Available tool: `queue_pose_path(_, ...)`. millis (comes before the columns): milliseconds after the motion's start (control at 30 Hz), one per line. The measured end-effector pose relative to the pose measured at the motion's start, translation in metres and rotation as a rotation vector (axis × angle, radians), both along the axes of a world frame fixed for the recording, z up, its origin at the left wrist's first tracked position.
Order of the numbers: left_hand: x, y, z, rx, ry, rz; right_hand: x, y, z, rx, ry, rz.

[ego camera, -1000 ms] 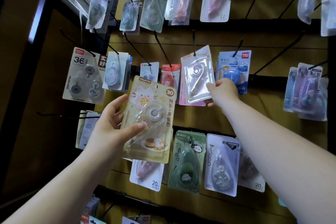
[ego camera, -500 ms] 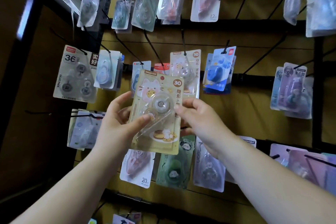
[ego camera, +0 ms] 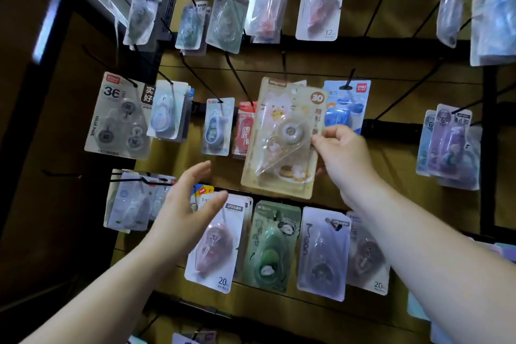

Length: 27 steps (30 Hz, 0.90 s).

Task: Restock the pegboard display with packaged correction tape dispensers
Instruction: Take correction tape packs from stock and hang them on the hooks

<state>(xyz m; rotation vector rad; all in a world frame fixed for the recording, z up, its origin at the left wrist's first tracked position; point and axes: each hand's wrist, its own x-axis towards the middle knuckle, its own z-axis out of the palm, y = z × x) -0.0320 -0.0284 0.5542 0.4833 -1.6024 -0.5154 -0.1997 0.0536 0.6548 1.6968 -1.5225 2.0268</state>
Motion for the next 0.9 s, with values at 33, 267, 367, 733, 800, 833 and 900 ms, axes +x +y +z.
queue_pose_path(33,0.002,-0.005,-0.005,0.035,-0.068,-0.031,0.000,-0.001,0.007,-0.024,0.002,-0.019)
queue_pose_path(267,0.008,-0.017,-0.018,0.137,-0.130,-0.237,0.011,-0.005,0.044,-0.092,0.081,-0.159)
queue_pose_path(367,0.008,-0.019,-0.017,0.134,-0.129,-0.233,0.013,-0.010,0.056,-0.101,0.078,-0.205)
queue_pose_path(733,0.011,-0.024,-0.021,0.098,-0.158,-0.213,0.016,-0.025,0.064,-0.081,0.119,-0.279)
queue_pose_path(800,0.012,-0.025,-0.021,0.096,-0.164,-0.211,0.014,-0.027,0.064,-0.082,0.133,-0.300)
queue_pose_path(833,0.012,-0.025,-0.021,0.096,-0.165,-0.211,0.013,-0.028,0.064,-0.080,0.133,-0.316)
queue_pose_path(900,0.011,-0.025,-0.021,0.095,-0.161,-0.212,0.010,-0.031,0.063,-0.060,0.127,-0.348)
